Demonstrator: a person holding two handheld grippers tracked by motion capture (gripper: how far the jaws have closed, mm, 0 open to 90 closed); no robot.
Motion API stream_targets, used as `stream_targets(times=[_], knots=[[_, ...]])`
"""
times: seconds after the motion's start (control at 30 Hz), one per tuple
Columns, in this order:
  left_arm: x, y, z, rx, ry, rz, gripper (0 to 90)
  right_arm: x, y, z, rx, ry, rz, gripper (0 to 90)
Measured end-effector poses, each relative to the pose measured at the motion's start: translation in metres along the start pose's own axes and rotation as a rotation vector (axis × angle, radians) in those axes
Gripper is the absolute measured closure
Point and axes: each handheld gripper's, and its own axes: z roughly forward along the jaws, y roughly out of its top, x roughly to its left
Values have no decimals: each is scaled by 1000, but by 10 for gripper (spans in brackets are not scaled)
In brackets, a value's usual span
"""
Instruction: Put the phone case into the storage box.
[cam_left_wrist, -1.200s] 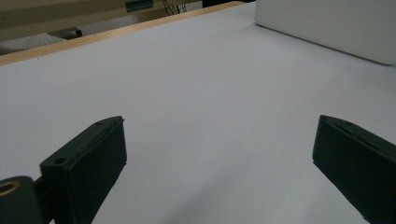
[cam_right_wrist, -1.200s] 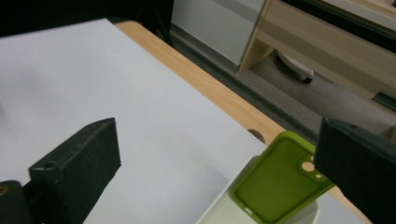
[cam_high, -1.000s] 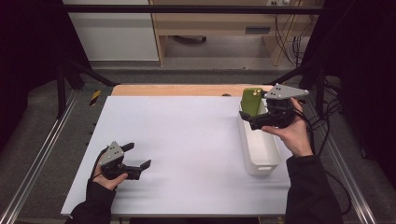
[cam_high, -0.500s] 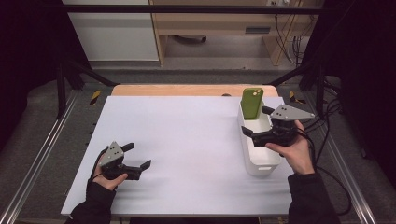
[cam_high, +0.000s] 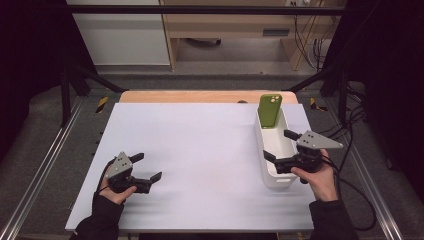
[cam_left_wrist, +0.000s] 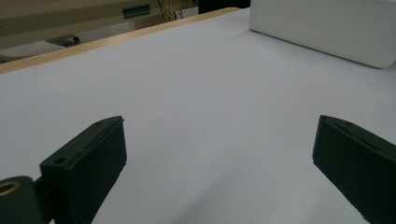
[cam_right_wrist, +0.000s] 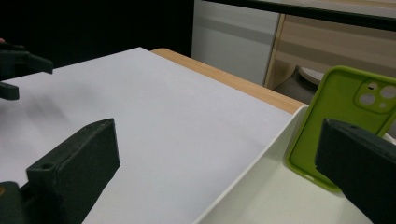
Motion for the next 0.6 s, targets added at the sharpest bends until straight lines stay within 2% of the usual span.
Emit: stream_targets(times=[0.33, 0.6], knots=[[0, 1, -1, -9, -8, 2, 24, -5, -29, -16, -42, 17, 32, 6], [0, 1, -1, -10, -12, 7, 24, -10, -46, -26, -37, 5, 54, 6]])
